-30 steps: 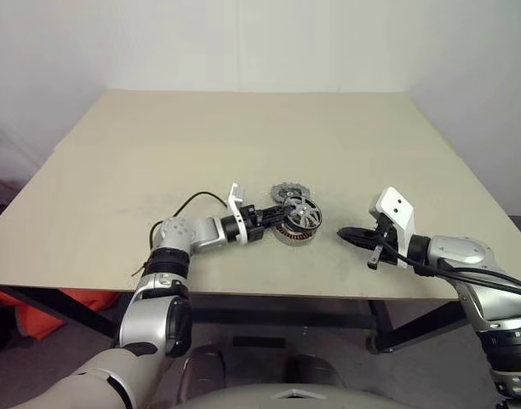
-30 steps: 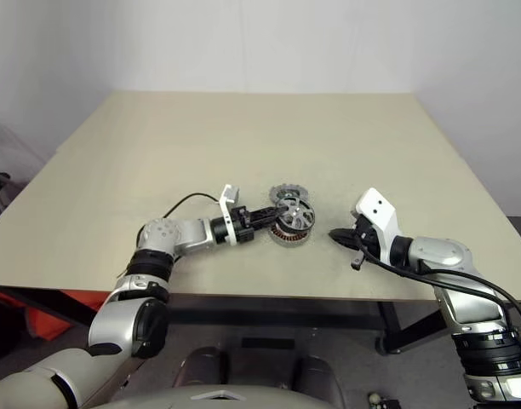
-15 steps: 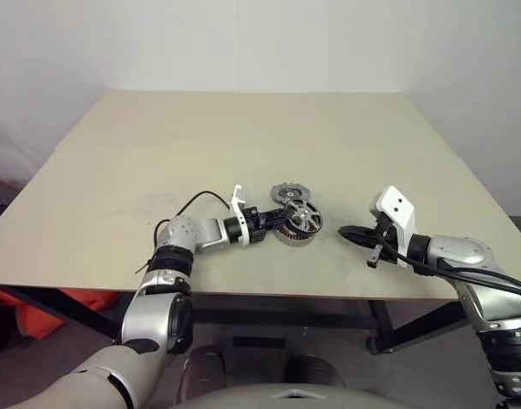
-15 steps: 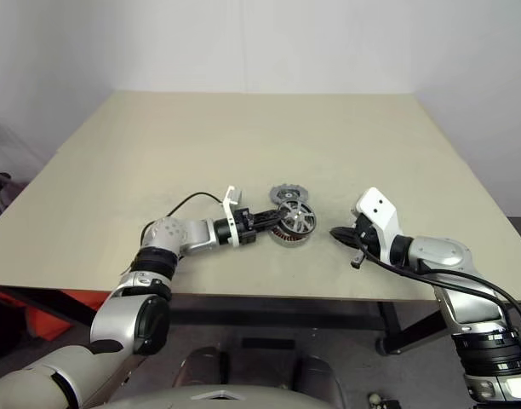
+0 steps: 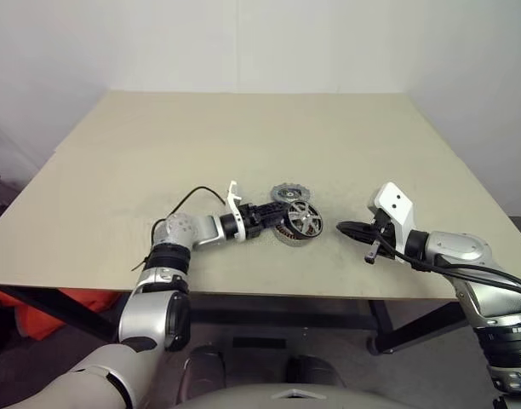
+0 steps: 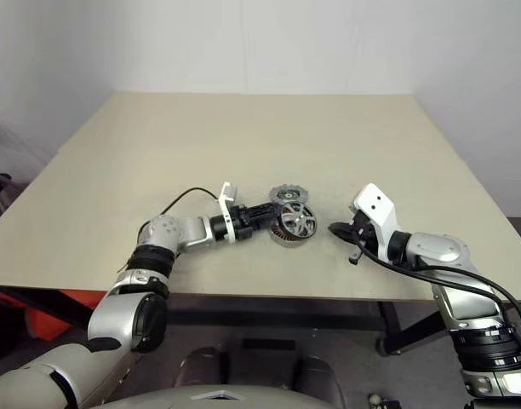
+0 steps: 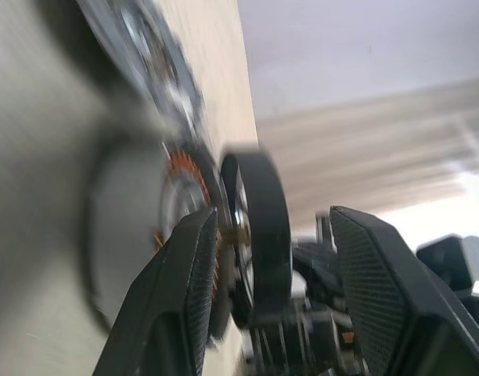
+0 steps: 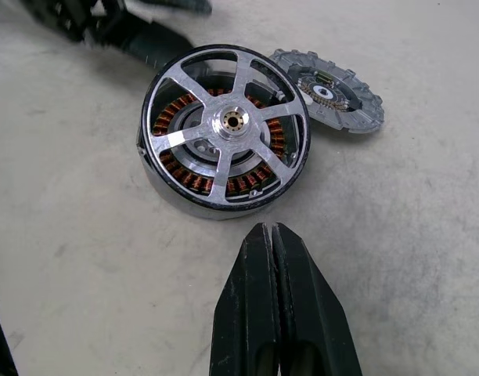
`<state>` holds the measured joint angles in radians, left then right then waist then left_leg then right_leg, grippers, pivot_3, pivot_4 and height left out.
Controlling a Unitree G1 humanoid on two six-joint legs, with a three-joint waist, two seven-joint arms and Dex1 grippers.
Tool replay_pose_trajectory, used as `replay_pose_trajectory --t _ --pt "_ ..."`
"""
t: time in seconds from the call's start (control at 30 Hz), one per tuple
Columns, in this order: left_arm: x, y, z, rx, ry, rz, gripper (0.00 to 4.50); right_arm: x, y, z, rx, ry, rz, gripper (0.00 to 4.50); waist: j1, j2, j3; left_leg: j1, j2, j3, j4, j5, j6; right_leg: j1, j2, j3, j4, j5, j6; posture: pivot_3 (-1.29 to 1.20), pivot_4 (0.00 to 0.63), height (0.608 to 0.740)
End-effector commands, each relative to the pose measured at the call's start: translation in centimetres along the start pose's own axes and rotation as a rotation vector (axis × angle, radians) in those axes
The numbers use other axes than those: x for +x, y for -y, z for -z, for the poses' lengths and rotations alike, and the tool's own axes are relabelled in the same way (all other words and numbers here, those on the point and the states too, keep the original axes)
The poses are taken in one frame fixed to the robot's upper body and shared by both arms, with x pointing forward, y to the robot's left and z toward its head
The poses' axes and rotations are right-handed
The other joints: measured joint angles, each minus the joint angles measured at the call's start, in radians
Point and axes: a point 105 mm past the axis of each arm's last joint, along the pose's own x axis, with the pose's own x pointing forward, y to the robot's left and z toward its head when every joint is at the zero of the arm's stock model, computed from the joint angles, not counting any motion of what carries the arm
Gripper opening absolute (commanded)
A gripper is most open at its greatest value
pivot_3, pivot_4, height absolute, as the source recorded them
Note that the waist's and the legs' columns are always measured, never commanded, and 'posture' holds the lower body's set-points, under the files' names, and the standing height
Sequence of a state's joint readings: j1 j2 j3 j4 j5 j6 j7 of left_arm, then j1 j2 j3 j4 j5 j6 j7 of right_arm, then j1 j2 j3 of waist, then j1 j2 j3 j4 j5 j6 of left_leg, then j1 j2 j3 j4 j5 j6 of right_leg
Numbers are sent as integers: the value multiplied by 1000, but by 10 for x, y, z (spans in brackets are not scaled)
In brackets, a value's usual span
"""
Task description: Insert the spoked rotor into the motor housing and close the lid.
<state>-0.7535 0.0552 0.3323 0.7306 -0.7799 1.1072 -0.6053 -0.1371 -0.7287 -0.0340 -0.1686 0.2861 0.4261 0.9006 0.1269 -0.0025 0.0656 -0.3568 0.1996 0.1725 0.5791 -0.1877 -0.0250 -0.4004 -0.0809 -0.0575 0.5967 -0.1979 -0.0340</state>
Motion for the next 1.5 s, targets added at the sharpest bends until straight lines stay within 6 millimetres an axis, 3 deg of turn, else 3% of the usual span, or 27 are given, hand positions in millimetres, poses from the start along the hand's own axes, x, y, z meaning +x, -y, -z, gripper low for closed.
replay_pose_trajectory --t 0.03,0.23,0.4,0.57,0.77,0.87,1.13,1.5 --pt "-5 25 -26 80 83 63 2420 0 2 -11 -37 31 3 0 0 0 0 0 0 0 0 0 0 0 0 0 0 0 0 0 0 740" --pt "-26 36 -40 220 176 68 2420 13 -3 -25 -42 90 -23 0 -3 0 0 0 0 0 0 0 1 0 0 0 0 0 0 0 0 740" --pt "-37 31 -30 418 162 -34 2420 27 -7 -28 -33 107 -48 0 -4 0 0 0 0 0 -1 0 0 0 0 0 0 3 -5 0 0 740" --pt "-47 22 -18 504 139 -101 2420 37 -4 -31 -14 120 -47 0 -3 1 0 -1 0 0 -1 0 0 0 0 0 -1 0 0 0 0 740" --pt "-52 16 -10 502 140 -119 2420 40 0 -32 12 125 -61 0 -4 1 0 0 0 0 -1 0 0 0 0 0 -1 0 -1 0 0 740" --pt "-53 15 -10 495 148 -127 2420 43 9 -30 -30 110 11 0 -4 1 0 0 1 0 -1 0 0 0 0 0 -1 2 -3 0 0 740" --pt "-55 10 -13 491 163 -151 2420 45 2 -22 -17 93 -35 0 -5 1 -1 0 1 0 -1 0 0 0 1 0 -1 0 -1 0 0 740" --pt "-62 8 -22 500 193 -177 2420 60 -14 -27 -14 115 -91 0 -8 1 -1 1 1 0 -1 0 0 0 1 0 0 1 -2 0 0 740"
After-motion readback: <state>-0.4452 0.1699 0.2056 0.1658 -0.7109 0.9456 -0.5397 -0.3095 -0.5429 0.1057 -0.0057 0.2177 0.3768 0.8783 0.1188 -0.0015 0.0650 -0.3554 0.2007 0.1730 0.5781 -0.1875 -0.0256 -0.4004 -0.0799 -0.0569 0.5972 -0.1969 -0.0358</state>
